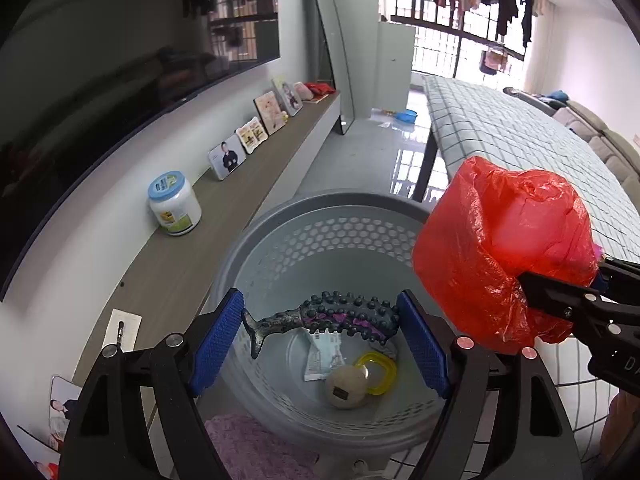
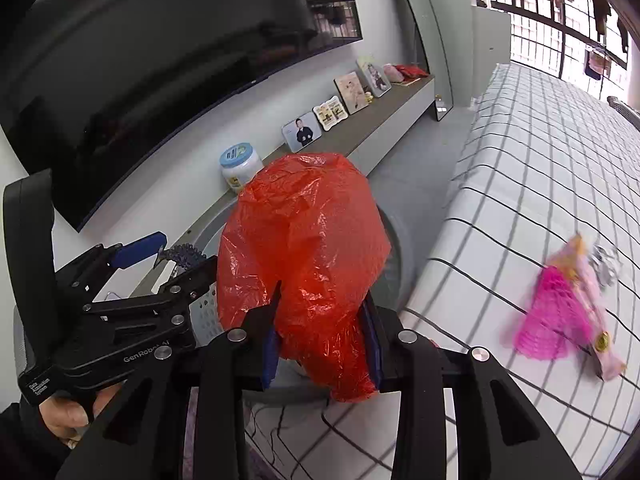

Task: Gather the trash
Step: 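Carry the red bag and toy fish over the grey basket and open both tools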

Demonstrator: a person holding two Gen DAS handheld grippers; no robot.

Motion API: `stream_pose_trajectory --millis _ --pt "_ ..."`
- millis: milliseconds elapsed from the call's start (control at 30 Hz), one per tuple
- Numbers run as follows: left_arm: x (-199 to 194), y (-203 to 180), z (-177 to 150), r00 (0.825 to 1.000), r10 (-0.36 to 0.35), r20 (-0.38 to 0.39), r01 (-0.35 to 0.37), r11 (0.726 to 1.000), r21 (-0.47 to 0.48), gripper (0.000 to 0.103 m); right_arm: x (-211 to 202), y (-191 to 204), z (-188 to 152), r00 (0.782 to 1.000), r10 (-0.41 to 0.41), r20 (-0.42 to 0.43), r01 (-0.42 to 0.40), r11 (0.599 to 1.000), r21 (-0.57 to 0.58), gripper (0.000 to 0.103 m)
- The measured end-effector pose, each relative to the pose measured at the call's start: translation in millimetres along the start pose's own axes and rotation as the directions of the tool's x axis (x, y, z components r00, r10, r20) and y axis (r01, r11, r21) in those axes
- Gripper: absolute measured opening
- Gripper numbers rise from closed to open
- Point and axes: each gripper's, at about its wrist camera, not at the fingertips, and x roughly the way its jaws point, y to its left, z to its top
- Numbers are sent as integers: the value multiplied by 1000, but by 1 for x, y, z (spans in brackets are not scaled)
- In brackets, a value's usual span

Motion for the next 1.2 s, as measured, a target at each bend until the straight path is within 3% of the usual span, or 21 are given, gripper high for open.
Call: stream_pose_trajectory --millis 267,600,700,833,1033,1200 --pt "18 12 -2 999 -21 -37 19 998 -55 77 37 0 5 999 16 -48 -16 1000 3 34" --pt "37 14 -4 998 -8 -69 1 995 -96 77 54 -5 0 997 37 -62 -38 999 -5 34" --pt "38 15 -6 997 8 -75 -15 995 -95 77 52 -7 -1 998 47 -50 -47 999 -2 38" --pt "35 15 -8 997 22 -72 -29 995 -98 83 48 -9 -1 998 48 -27 -48 999 5 55" --pt "33 16 -9 997 43 -71 -50 994 -96 86 44 -8 -2 998 54 -15 -54 999 5 55" --pt "32 22 -11 996 53 -76 -61 992 -108 86 44 -6 1 999 50 -13 -50 999 -2 62"
